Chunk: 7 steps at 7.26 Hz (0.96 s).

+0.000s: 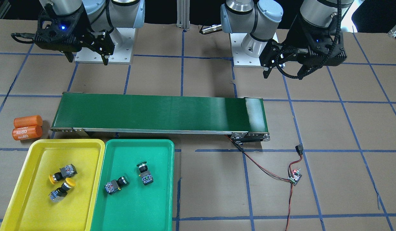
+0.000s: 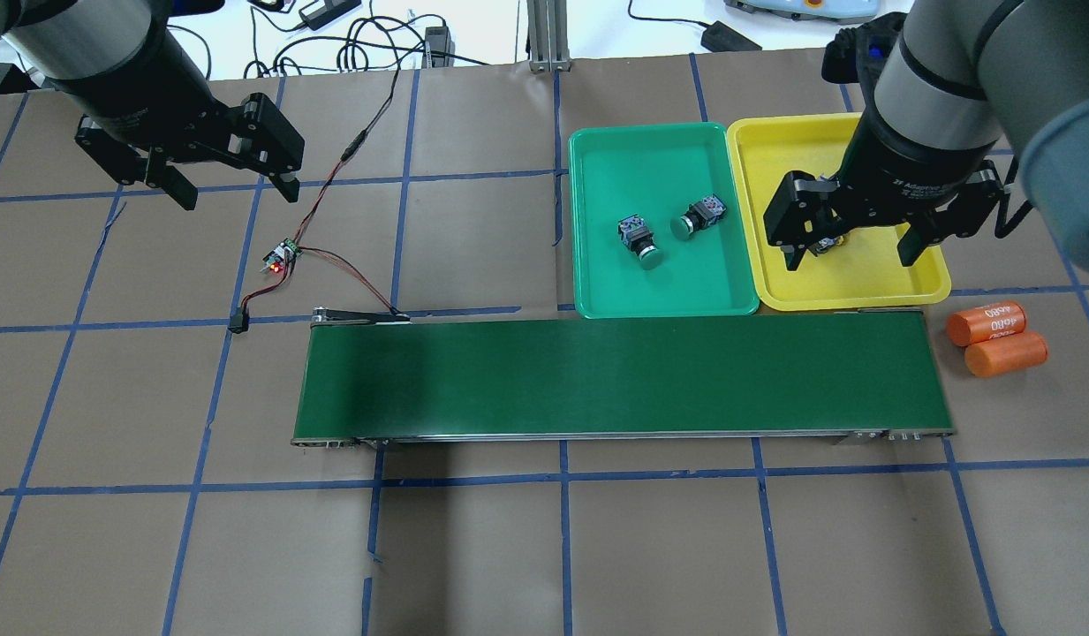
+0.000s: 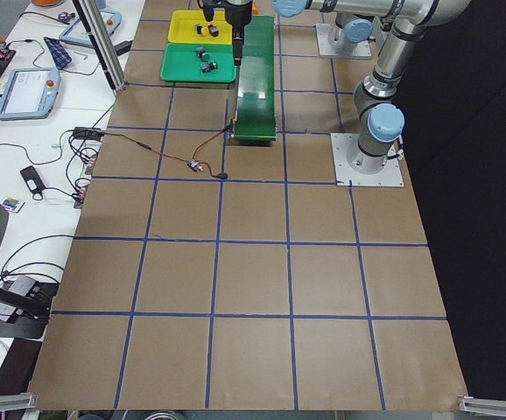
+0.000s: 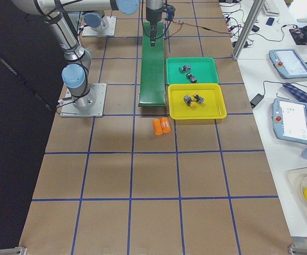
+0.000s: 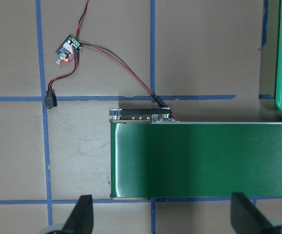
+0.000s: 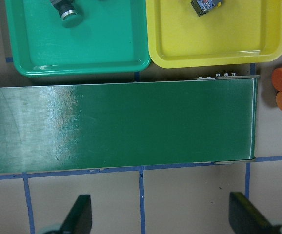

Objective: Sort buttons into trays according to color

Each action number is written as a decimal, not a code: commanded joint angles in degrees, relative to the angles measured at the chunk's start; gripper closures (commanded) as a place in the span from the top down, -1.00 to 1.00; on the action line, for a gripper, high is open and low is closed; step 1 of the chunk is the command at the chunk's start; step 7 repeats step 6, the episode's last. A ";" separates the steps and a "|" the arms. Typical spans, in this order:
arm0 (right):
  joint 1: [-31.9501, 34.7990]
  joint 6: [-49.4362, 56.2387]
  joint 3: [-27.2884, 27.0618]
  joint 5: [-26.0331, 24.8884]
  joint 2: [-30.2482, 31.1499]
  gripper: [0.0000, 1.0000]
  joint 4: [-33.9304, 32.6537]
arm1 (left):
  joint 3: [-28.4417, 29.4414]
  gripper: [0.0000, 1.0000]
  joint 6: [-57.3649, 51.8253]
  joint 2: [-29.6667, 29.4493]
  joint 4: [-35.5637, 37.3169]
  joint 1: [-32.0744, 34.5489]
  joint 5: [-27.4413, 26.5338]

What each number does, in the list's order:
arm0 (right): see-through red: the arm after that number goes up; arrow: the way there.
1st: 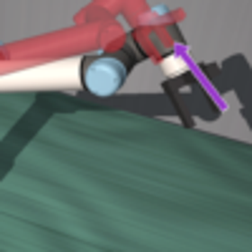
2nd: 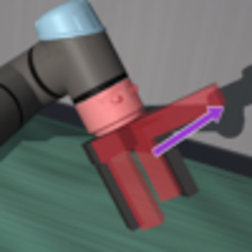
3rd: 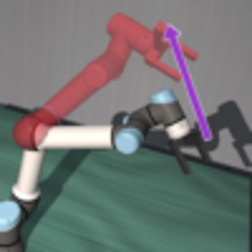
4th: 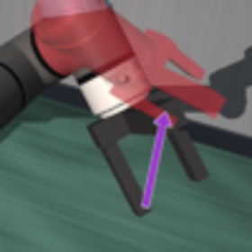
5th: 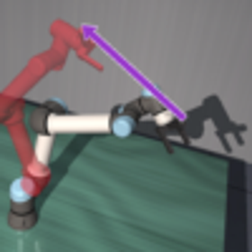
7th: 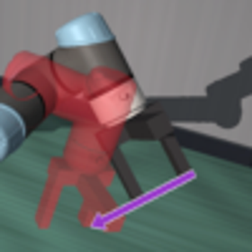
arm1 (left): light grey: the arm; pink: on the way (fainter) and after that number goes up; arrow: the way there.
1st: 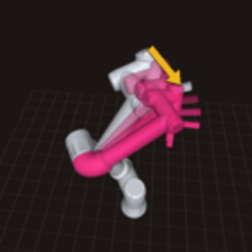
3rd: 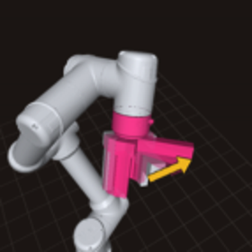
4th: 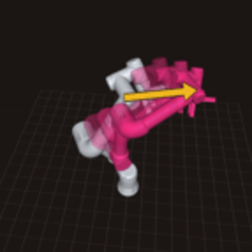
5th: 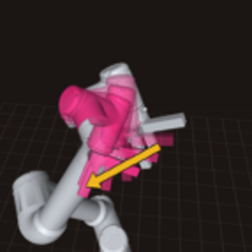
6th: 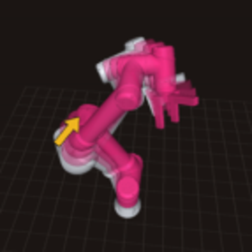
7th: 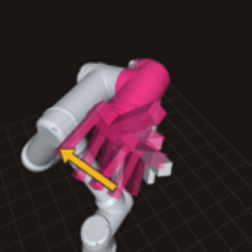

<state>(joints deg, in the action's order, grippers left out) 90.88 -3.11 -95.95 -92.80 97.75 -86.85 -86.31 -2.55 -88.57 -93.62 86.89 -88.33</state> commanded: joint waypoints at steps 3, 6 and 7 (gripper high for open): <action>0.09 0.13 -0.11 0.08 -0.01 1.00 0.10 | -0.09 1.00 0.09 0.59 -0.77 0.03 -0.18; 0.00 0.57 -0.11 -0.18 -0.01 1.00 0.19 | -1.92 1.00 0.00 1.64 -1.65 0.12 -0.09; 0.00 0.57 -0.11 -0.18 -0.01 1.00 0.19 | -1.92 1.00 0.00 1.64 -1.65 0.12 -0.09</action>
